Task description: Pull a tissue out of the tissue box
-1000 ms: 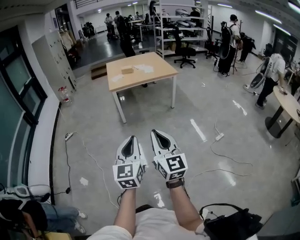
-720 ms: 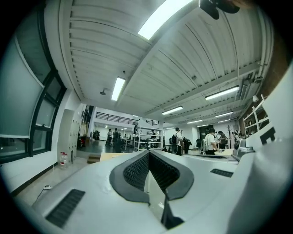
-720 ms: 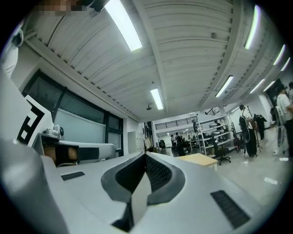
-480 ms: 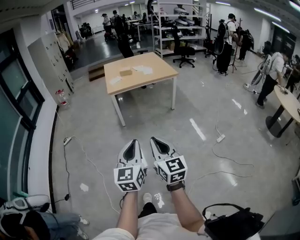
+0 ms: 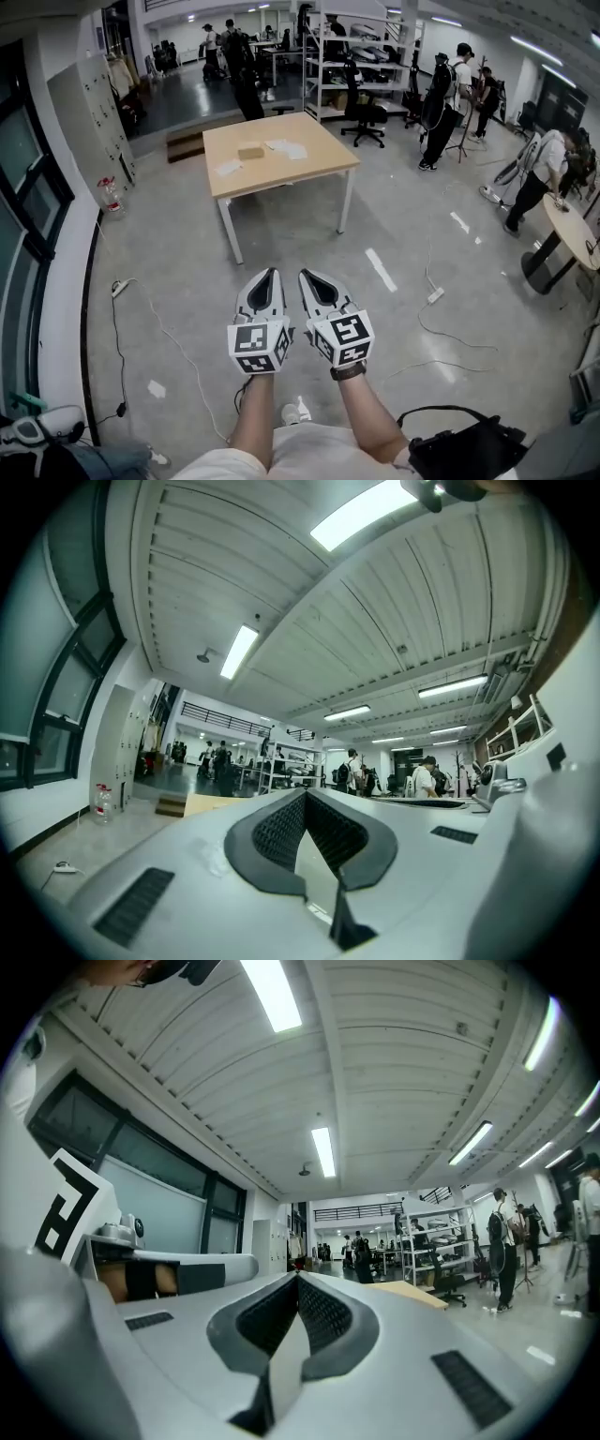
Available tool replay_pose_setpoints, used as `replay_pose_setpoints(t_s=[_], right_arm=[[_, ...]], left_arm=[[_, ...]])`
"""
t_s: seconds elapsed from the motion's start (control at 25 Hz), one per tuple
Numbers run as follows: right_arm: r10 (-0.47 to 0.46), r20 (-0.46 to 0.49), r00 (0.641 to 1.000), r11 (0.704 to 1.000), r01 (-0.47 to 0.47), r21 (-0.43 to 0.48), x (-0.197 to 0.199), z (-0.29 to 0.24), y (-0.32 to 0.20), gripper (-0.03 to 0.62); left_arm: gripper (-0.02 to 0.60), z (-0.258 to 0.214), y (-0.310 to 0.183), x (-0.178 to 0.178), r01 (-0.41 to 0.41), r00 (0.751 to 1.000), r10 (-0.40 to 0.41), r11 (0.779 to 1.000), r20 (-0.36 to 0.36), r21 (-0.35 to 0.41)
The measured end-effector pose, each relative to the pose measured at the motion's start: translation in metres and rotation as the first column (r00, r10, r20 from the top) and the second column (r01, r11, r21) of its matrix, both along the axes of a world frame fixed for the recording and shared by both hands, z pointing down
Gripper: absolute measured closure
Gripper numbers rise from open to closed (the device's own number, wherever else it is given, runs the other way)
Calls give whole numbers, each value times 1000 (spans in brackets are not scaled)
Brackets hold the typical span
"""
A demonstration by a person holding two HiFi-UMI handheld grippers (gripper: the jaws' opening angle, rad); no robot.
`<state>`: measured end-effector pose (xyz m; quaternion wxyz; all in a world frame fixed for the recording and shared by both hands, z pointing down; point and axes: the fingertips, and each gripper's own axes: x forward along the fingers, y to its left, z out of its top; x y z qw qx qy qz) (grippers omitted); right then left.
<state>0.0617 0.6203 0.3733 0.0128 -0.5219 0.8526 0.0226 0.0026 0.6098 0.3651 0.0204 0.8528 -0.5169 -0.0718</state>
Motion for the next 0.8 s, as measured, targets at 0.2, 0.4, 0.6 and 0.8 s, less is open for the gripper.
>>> replay_pose_setpoints(t_s=[0.2, 0.4, 0.6, 0.8], right_arm=[[3, 5, 1000, 1000, -3, -3, -32, 4, -40, 592], [-7, -1, 1000, 1000, 7, 12, -64, 6, -64, 592], [6, -3, 1000, 1000, -6, -3, -68, 14, -86, 592], [5, 16, 1000, 1000, -5, -17, -60, 24, -124, 592]], left_arm=[[581, 9, -41, -38, 19, 1000, -19, 1000, -6, -18], [581, 9, -65, -64, 26, 1000, -26, 1000, -1, 1], [581, 27, -87, -64, 7, 1000, -7, 999, 9, -37], [581, 35, -119, -59, -1, 1000, 0, 999, -8, -45]])
